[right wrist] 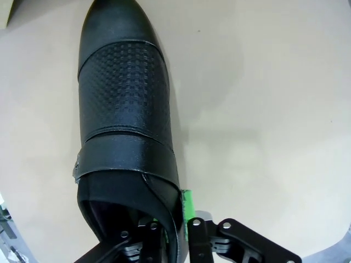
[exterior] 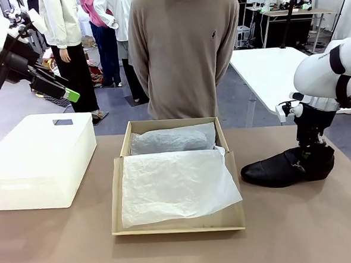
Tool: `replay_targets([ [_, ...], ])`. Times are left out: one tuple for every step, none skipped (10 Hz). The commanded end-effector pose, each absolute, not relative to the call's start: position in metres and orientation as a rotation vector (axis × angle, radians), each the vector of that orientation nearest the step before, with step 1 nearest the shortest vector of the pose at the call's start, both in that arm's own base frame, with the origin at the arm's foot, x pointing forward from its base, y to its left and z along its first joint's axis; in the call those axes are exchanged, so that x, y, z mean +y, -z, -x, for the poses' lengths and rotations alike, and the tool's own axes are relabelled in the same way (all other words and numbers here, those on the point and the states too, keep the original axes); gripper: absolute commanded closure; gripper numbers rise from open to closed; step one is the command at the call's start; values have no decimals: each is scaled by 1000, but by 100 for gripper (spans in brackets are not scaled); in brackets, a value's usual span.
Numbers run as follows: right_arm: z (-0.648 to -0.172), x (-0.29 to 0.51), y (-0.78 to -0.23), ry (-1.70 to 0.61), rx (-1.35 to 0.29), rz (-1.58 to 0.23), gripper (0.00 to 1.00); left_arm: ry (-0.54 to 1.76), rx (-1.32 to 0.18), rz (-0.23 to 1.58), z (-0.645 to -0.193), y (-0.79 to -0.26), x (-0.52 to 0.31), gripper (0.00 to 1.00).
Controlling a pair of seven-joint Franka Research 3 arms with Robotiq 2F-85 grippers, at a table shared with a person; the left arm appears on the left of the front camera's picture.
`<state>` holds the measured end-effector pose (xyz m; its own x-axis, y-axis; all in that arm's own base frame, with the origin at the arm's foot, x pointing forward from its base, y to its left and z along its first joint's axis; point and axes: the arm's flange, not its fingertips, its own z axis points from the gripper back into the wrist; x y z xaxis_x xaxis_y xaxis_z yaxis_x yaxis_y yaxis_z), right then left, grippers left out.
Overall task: Pack the shoes into the box.
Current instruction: Place the other shoe of the Shoes into the Shoes Box.
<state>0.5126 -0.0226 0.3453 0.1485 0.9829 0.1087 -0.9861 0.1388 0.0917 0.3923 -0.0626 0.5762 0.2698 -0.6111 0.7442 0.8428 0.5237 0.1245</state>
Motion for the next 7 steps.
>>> replay_targets([
  [-512,-23,-353,-1421,-6,-156,100,1021,-850,342,-394,-576,-60,0],
  [-511,-24,-354,-1422,-8,-159,100,1021,-850,342,-394,-576,-60,0],
  [-512,-25,-356,-1421,-19,-168,100,1021,-850,342,-394,-576,-60,0],
  [-514,-27,-358,-1397,-25,-171,100,1021,-850,342,-394,-576,-60,0],
  [-519,-28,-365,-1353,20,-180,100,1021,-850,342,-394,-576,-60,0],
  [-524,-30,-375,-1313,37,-159,100,1021,-850,342,-394,-576,-60,0],
  [-530,-32,-390,-1292,64,-172,100,1021,-850,342,-394,-576,-60,0],
])
